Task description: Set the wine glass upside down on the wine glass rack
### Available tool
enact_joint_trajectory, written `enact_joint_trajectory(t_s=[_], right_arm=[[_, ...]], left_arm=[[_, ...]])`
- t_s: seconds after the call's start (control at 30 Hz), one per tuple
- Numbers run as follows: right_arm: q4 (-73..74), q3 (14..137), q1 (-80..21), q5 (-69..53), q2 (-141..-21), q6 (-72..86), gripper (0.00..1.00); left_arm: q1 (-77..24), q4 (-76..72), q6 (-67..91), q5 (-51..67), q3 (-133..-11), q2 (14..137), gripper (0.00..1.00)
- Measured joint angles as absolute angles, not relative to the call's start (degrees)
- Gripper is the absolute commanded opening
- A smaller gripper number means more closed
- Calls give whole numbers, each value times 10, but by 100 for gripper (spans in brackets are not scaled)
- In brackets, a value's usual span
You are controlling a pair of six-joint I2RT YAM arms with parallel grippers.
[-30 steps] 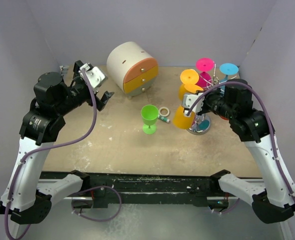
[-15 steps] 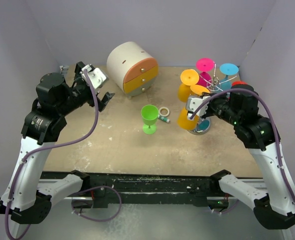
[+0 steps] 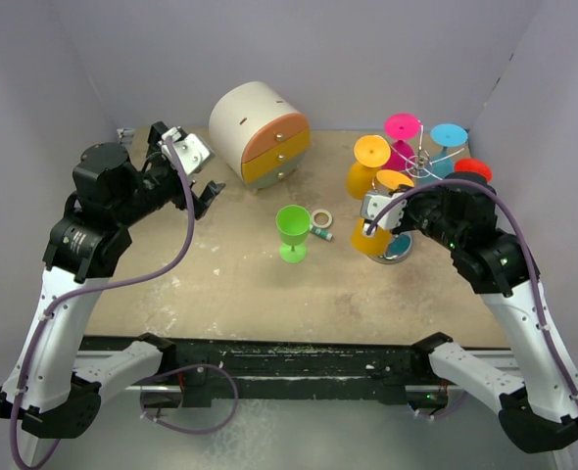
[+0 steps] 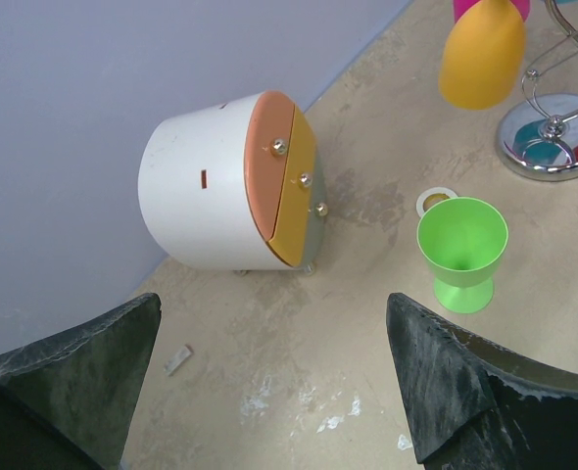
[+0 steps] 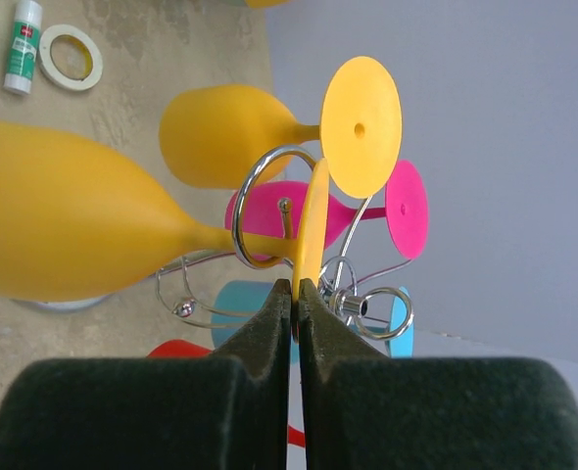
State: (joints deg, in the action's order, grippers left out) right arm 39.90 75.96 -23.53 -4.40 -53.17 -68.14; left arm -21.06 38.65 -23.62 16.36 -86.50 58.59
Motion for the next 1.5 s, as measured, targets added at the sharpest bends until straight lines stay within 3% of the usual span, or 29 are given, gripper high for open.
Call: enact_joint_trajectory(t_s=[0.37, 0.77, 1.2, 1.5], right_arm=[[398, 746, -236, -25, -528, -682, 21], [401, 739, -231, -24, -516, -686, 45], [415, 739, -221, -27, -515, -679, 100], [449, 740, -200, -67, -493, -660, 100]], left_arm=[[-211, 387, -236, 165, -863, 586, 99], [-211, 387, -237, 165, -863, 586, 99], [-210, 383, -247, 165, -844, 592, 99], [-210, 370, -247, 169, -830, 594, 99]])
